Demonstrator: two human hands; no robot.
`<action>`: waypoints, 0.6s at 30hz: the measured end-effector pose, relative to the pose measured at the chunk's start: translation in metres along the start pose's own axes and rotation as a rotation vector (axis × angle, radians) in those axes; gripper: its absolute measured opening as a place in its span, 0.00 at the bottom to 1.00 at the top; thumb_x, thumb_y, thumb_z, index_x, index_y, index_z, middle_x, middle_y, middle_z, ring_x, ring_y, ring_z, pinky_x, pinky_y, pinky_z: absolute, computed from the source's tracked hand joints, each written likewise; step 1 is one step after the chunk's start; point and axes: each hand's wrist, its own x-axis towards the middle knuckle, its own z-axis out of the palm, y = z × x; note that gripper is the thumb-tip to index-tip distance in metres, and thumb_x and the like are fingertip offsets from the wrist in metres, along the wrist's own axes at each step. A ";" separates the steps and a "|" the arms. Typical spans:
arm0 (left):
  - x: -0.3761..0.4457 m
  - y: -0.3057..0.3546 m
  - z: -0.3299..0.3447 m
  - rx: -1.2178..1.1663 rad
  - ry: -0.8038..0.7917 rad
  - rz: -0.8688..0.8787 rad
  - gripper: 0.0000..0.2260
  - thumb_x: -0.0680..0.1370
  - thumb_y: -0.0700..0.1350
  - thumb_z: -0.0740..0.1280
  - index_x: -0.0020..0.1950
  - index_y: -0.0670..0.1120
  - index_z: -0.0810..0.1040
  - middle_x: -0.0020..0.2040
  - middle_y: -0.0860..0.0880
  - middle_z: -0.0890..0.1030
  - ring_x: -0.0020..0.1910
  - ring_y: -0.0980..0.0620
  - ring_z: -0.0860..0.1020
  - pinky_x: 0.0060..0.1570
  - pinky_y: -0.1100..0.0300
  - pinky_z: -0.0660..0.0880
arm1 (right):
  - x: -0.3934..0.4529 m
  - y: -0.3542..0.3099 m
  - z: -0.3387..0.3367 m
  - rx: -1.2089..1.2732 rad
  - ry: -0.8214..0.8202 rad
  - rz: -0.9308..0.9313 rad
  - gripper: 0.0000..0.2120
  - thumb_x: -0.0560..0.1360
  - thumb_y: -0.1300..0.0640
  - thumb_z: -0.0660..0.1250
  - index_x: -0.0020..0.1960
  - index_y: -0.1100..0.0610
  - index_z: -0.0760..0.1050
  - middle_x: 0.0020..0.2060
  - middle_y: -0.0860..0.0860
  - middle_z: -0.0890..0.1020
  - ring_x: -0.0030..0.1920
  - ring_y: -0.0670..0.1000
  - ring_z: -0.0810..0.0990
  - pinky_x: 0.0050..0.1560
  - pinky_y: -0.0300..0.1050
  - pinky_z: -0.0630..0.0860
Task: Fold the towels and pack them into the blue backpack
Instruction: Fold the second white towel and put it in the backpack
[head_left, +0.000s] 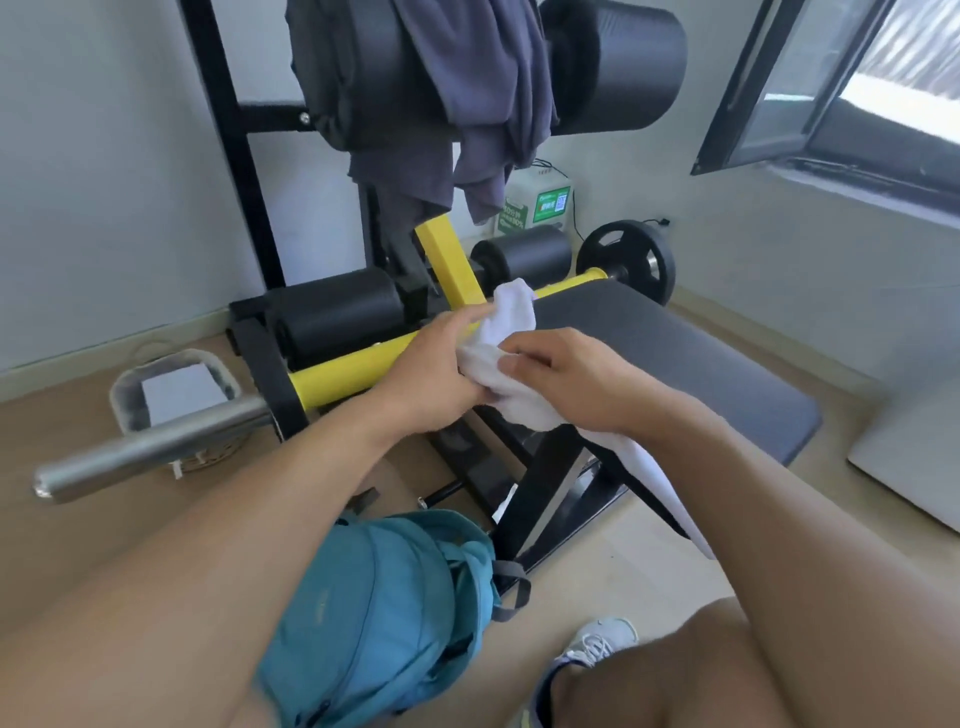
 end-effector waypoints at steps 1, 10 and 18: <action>-0.002 -0.001 -0.008 0.009 -0.047 -0.009 0.25 0.71 0.42 0.80 0.66 0.51 0.79 0.63 0.52 0.80 0.58 0.57 0.79 0.50 0.71 0.71 | 0.000 -0.007 0.001 0.005 -0.020 -0.032 0.12 0.84 0.48 0.61 0.43 0.40 0.77 0.36 0.44 0.79 0.38 0.42 0.76 0.39 0.35 0.69; -0.048 -0.016 -0.052 0.031 -0.134 -0.089 0.17 0.67 0.61 0.80 0.46 0.51 0.83 0.44 0.51 0.85 0.42 0.51 0.83 0.42 0.52 0.78 | 0.015 -0.023 0.018 0.143 0.180 -0.185 0.06 0.80 0.47 0.69 0.44 0.44 0.80 0.39 0.44 0.82 0.40 0.42 0.77 0.40 0.34 0.72; -0.079 -0.024 -0.064 -0.048 0.196 -0.152 0.22 0.76 0.54 0.74 0.31 0.50 0.65 0.26 0.57 0.68 0.27 0.56 0.65 0.32 0.57 0.61 | 0.020 -0.042 0.041 0.003 0.217 -0.165 0.07 0.84 0.56 0.59 0.55 0.50 0.76 0.38 0.44 0.76 0.36 0.44 0.73 0.35 0.40 0.70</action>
